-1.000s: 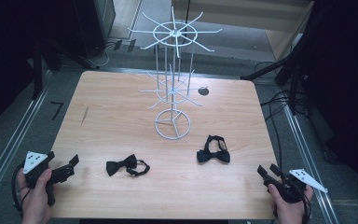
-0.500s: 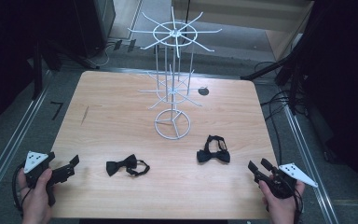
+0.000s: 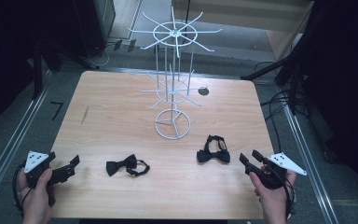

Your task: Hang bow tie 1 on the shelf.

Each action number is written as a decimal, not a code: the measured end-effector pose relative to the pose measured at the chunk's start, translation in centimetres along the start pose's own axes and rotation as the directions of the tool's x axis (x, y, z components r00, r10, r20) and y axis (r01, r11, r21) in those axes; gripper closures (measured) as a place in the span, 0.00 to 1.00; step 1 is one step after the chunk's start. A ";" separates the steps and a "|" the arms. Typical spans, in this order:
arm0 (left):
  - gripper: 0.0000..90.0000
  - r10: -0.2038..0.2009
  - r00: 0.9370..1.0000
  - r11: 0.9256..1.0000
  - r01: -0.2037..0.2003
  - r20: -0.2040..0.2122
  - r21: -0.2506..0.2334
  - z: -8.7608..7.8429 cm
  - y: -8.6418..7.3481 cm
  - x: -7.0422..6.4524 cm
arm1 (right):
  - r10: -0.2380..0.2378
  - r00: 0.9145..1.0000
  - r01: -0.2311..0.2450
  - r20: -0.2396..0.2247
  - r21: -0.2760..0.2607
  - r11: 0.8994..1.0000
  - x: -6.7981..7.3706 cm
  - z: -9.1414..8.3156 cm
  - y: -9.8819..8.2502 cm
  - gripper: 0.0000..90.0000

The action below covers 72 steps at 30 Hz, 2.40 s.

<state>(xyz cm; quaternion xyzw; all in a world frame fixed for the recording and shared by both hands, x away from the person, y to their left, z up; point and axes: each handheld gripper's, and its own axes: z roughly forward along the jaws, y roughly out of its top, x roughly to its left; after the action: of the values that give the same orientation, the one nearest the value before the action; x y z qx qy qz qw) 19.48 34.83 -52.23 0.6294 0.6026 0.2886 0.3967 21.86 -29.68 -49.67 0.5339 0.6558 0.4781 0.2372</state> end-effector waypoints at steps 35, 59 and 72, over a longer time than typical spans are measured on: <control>0.09 -0.001 1.000 1.000 0.001 0.005 -0.002 0.0 0.0 0.0 | -0.020 0.999 0.015 0.030 0.143 0.990 3.2 7.0 1.8 0.50; 0.09 0.020 1.000 1.000 -0.020 0.008 0.018 0.2 0.1 -0.2 | -0.007 0.999 -0.002 0.036 0.240 0.971 3.2 10.2 -0.6 0.61; 0.09 0.024 1.000 1.000 -0.024 -0.002 0.017 0.2 0.1 -0.2 | -0.058 0.998 0.051 0.014 0.278 0.959 3.6 10.2 -1.2 0.97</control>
<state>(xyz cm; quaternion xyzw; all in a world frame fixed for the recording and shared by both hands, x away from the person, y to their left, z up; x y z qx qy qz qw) 19.65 34.59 -52.25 0.6397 0.5980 0.2887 0.3871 28.56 -22.44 -54.36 0.5489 0.7280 0.3689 0.1806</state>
